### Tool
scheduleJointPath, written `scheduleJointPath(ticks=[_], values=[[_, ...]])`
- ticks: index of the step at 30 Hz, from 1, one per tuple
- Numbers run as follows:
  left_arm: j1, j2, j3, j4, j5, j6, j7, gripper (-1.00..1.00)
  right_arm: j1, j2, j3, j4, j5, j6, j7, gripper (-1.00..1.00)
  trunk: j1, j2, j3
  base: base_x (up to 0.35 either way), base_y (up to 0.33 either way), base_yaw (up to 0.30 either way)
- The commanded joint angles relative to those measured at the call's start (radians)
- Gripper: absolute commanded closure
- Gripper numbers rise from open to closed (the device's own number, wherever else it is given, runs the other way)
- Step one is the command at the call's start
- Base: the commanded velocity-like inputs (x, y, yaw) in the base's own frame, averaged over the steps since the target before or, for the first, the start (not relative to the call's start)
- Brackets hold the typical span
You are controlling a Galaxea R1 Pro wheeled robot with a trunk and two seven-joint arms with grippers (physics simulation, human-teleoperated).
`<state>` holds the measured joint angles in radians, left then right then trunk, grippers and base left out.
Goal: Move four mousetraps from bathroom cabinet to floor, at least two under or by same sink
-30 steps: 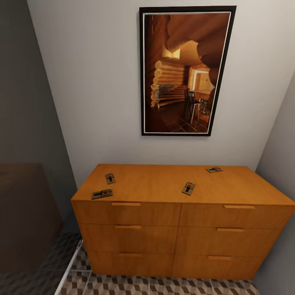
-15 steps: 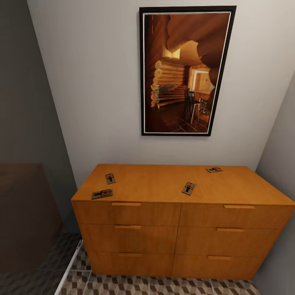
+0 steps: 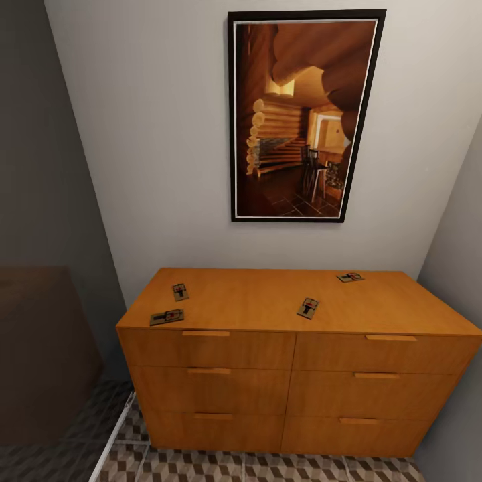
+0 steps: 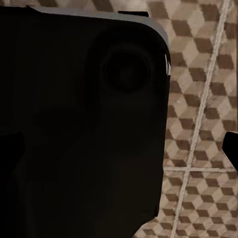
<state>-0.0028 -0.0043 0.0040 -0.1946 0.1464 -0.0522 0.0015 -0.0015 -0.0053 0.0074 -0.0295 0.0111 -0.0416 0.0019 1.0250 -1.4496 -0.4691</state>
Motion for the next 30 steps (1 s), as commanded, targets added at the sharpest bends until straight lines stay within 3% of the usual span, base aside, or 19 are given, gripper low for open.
scheduleJointPath(ticks=[1,11,24,30], values=[[0.000,0.000,0.000,0.000,0.007,-0.003,0.000,-1.00,0.000,0.000,0.001,0.000,0.001,-0.002,0.000,-1.00,0.000,0.000,-0.001,0.000,0.000,0.000],[0.000,0.000,-0.002,-0.152,0.001,0.028,0.000,-1.00,0.000,-0.007,0.003,-0.134,0.001,0.040,0.001,-1.00,0.000,0.000,-0.001,0.000,0.000,0.000],[0.000,0.003,-0.002,-0.442,-0.001,0.231,0.005,-1.00,0.000,-0.015,-0.003,-0.427,-0.002,0.258,0.002,-1.00,0.000,0.000,-0.001,0.000,0.000,0.000],[0.000,0.003,-0.002,-0.534,-0.002,0.278,0.007,-1.00,0.000,-0.016,-0.005,-0.527,-0.003,0.327,0.004,-1.00,0.000,0.000,-0.001,0.000,0.000,0.000]])
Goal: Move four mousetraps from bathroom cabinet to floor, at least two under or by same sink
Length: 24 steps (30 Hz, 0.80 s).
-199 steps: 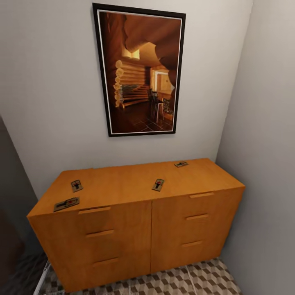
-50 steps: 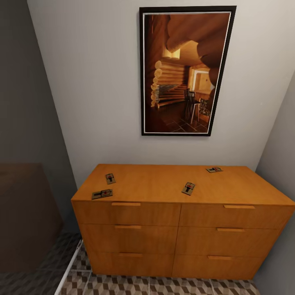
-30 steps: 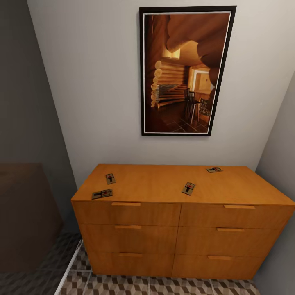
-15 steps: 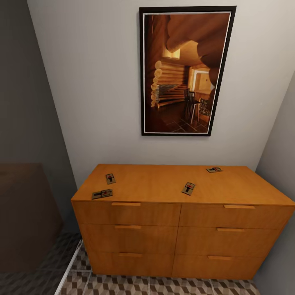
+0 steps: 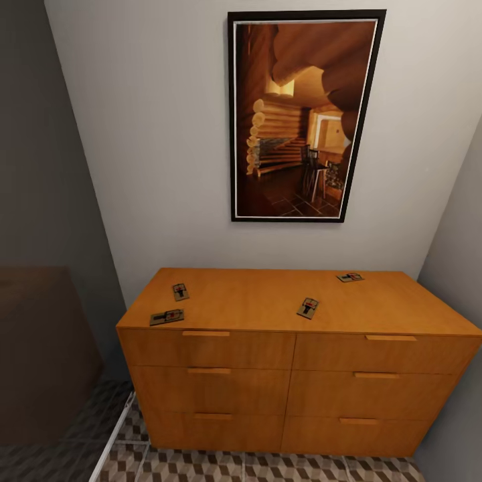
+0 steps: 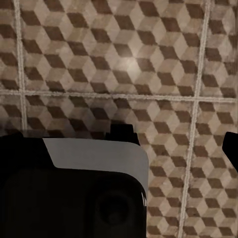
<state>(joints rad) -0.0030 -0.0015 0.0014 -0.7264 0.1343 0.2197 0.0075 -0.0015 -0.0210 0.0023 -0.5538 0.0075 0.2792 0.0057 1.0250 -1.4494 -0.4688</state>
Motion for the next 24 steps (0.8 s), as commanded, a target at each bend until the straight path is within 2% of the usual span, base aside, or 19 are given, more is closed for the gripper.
scheduleJointPath(ticks=[1,12,24], values=[[0.000,0.000,0.000,-0.018,0.010,0.012,0.001,-1.00,0.000,0.000,0.000,-0.019,0.001,0.015,0.001,-1.00,0.000,-0.001,-0.001,0.000,0.000,0.000],[0.000,0.000,0.000,-0.158,0.007,0.077,0.002,-1.00,0.000,0.000,-0.003,-0.124,0.004,0.049,0.003,-1.00,0.000,-0.001,-0.001,0.000,0.000,0.000],[0.000,-0.004,-0.002,-0.258,0.002,0.115,0.002,-1.00,0.000,0.000,-0.001,-0.149,0.005,0.058,0.005,-1.00,0.000,-0.001,-0.001,0.000,0.000,0.000]])
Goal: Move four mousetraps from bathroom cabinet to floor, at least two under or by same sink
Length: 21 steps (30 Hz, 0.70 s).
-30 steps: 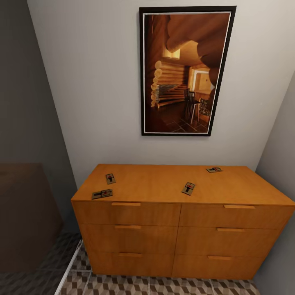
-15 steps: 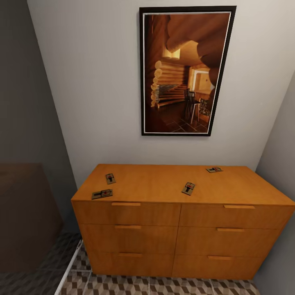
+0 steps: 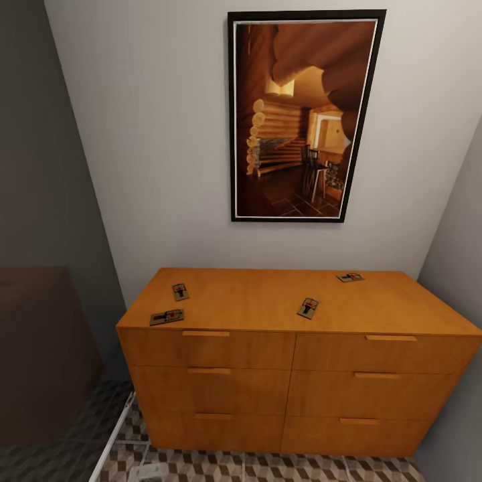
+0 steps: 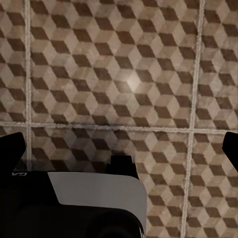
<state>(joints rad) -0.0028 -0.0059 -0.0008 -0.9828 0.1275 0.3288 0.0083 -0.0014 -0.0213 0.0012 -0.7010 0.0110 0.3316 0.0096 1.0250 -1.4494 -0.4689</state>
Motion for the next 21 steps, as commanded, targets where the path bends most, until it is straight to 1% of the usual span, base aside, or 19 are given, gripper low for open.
scheduleJointPath(ticks=[1,5,12,21], values=[[0.000,-0.001,0.000,-0.009,0.007,0.008,0.001,-1.00,0.000,0.000,0.000,-0.003,0.002,0.007,0.001,-1.00,0.000,-0.001,-0.001,0.000,0.000,0.000],[0.000,-0.004,-0.001,-0.042,-0.005,0.031,0.001,-1.00,0.000,0.000,0.000,-0.004,0.002,0.009,0.001,-1.00,0.000,-0.001,-0.001,0.000,0.000,0.000],[0.000,-0.007,-0.001,-0.080,-0.011,0.062,0.001,-1.00,0.000,0.000,0.000,-0.004,0.002,0.009,0.001,-1.00,0.000,-0.001,-0.001,0.000,0.000,0.000],[0.000,-0.008,-0.001,-0.115,-0.012,0.074,0.001,-1.00,0.000,-0.001,-0.002,-0.017,0.001,0.010,0.001,-1.00,0.000,-0.001,-0.001,0.000,0.000,0.000]])
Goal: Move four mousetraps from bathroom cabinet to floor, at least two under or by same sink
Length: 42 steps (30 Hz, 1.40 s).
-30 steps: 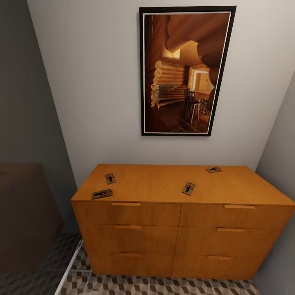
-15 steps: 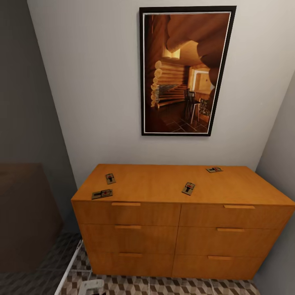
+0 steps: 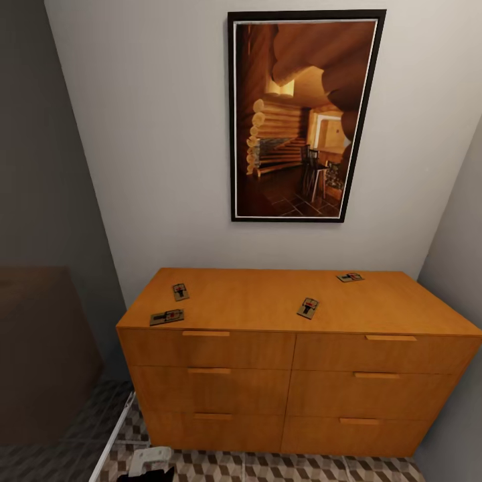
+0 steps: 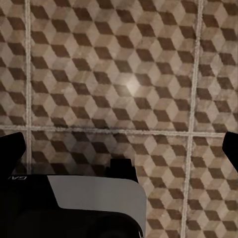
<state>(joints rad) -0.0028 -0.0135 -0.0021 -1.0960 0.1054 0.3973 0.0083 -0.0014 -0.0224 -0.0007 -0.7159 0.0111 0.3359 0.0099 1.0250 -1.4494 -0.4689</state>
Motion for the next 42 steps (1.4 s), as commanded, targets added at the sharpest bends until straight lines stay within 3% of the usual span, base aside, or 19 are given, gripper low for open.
scheduleJointPath(ticks=[1,10,17,25,33,42], values=[[0.000,0.000,0.000,-0.009,0.010,0.006,0.001,-1.00,0.000,0.000,0.000,-0.011,0.001,0.006,0.001,-1.00,0.000,-0.001,-0.001,0.000,0.000,0.000],[0.000,-0.008,-0.002,-0.112,0.010,0.032,-0.002,-1.00,0.000,-0.018,-0.001,-0.184,0.001,0.099,0.002,-1.00,0.000,-0.001,-0.001,0.000,0.000,0.000],[-0.008,-0.020,-0.003,-0.189,0.011,0.129,-0.003,-1.00,0.000,-0.030,-0.002,-0.446,-0.002,0.292,0.002,-1.00,0.000,-0.001,-0.001,0.000,0.000,0.000],[-0.014,-0.036,-0.004,-0.246,0.010,0.176,-0.005,-1.00,0.000,-0.034,-0.015,-0.649,-0.003,0.427,0.002,-1.00,0.000,-0.001,-0.001,0.000,0.000,0.000],[-0.016,-0.043,-0.005,-0.314,0.010,0.204,-0.004,-1.00,0.000,-0.034,-0.037,-0.748,-0.003,0.525,0.000,-1.00,0.000,-0.001,-0.001,0.000,0.000,0.000],[-0.022,-0.046,-0.011,-0.375,0.010,0.253,-0.005,-1.00,-0.003,-0.053,-0.049,-0.834,0.000,0.566,-0.004,-1.00,0.000,-0.001,-0.001,0.000,0.000,0.000]])
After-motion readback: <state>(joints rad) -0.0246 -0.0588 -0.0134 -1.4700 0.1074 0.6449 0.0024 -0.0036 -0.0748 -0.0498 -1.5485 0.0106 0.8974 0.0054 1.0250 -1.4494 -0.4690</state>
